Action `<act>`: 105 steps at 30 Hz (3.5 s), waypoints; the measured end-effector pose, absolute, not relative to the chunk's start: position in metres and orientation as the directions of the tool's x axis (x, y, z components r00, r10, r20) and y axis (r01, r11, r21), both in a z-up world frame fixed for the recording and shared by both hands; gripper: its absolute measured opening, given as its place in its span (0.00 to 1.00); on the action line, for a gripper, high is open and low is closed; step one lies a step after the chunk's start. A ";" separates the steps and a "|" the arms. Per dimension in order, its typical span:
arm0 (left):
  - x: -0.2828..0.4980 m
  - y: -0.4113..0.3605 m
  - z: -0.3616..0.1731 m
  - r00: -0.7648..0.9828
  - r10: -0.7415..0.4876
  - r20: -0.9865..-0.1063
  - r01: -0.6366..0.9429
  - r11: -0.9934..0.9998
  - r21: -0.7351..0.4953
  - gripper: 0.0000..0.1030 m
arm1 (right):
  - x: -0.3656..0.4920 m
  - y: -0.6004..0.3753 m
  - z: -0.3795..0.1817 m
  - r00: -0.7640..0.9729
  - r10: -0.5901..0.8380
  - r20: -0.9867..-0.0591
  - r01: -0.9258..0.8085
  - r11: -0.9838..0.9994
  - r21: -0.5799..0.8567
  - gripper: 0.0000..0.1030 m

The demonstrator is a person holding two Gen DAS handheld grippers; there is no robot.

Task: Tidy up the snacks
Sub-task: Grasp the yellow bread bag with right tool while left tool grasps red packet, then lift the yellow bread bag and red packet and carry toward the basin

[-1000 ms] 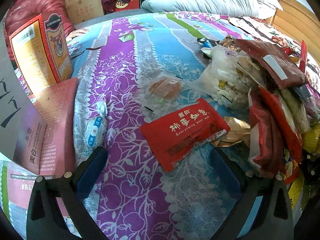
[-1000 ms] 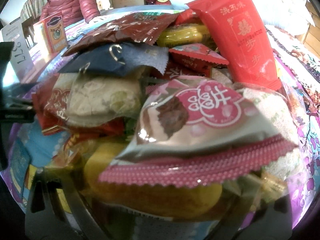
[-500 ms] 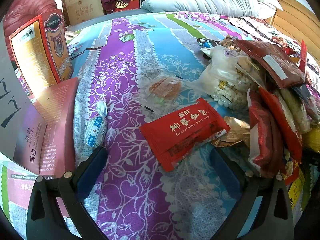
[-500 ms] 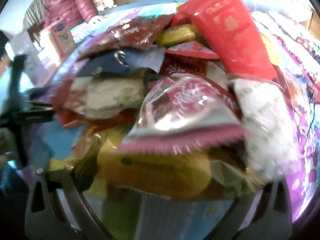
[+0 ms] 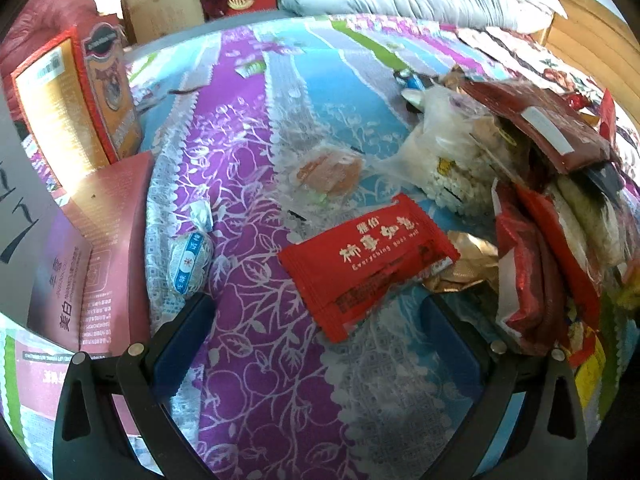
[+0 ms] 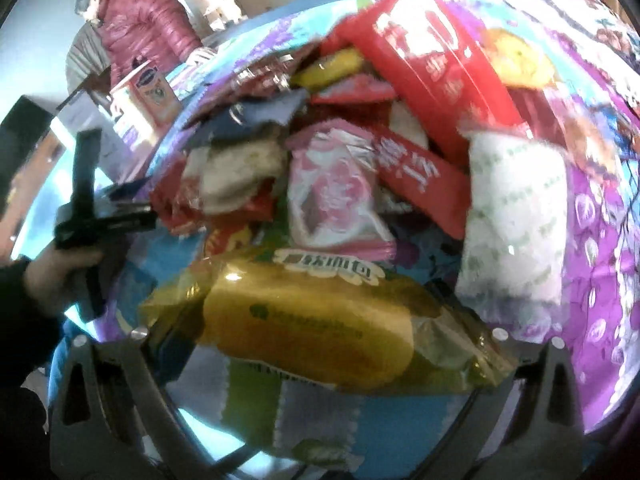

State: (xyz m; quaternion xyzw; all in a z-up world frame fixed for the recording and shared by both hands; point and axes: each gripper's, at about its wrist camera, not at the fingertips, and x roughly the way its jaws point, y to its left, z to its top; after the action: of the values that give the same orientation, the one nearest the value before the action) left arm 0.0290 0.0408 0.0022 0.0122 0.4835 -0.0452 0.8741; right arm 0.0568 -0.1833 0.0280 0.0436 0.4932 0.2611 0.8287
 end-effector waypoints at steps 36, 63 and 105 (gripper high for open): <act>-0.009 -0.022 0.024 0.456 -0.487 -0.745 0.249 0.873 -0.419 0.23 | 0.047 -0.222 0.031 0.445 0.527 -0.724 -0.329 0.848 0.414 0.95; -0.066 0.085 0.093 0.694 -0.300 -0.654 0.077 0.935 -0.347 0.17 | 0.029 -0.195 0.055 0.500 0.497 -0.709 -0.398 0.859 0.322 0.85; -0.224 0.417 0.188 0.757 0.355 -0.548 -0.591 0.729 -0.345 0.17 | -0.008 0.293 0.223 0.072 0.770 -0.633 -0.947 0.253 0.200 0.85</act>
State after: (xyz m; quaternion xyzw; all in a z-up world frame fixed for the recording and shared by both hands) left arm -0.2235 0.4165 0.1884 -0.2579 0.2290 0.2623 0.9012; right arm -0.0085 0.2926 0.2231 -0.1338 0.3291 0.5962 0.7200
